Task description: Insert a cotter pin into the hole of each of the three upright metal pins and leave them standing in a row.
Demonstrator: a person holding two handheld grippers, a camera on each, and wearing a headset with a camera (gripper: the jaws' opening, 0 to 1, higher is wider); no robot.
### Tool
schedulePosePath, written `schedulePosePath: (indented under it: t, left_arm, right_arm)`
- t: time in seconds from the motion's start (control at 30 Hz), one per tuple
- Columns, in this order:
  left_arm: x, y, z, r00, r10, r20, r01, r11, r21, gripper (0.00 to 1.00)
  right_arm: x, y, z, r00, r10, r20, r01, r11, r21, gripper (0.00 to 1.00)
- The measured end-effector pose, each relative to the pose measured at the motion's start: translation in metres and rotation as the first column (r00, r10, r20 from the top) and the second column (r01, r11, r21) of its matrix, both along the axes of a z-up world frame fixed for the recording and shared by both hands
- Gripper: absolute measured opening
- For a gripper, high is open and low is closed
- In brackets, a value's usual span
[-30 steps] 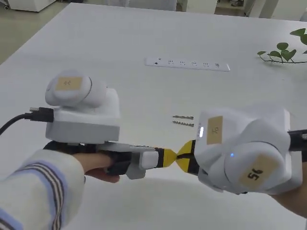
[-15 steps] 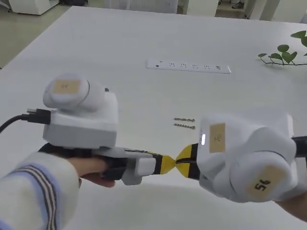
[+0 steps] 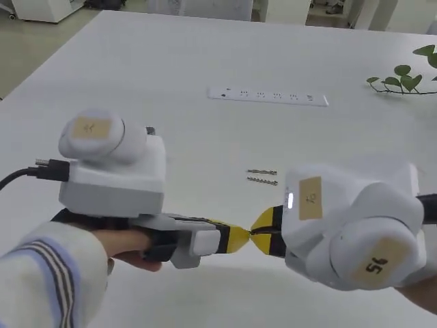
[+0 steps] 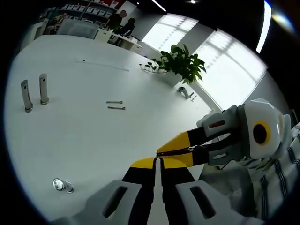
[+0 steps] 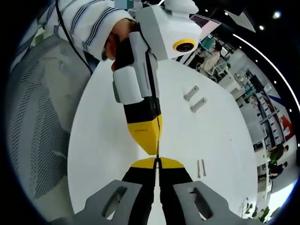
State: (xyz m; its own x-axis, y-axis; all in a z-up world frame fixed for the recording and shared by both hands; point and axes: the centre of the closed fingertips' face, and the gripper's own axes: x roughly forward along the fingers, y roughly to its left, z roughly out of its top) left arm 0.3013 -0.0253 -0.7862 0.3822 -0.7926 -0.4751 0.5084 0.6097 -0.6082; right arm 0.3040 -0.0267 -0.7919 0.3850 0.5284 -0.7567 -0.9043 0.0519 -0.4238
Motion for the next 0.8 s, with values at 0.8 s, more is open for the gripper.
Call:
schedulePosePath:
  t: [0.8]
  left_arm:
    - [0.0014, 0.0031, -0.0020, 0.999, 0.035, -0.037, -0.036, 0.999, -0.027, 0.02]
  right_arm:
    - [-0.0037, 0.0031, -0.0010, 1.000, 0.001, 0.005, -0.001, 1.000, 0.008, 0.02]
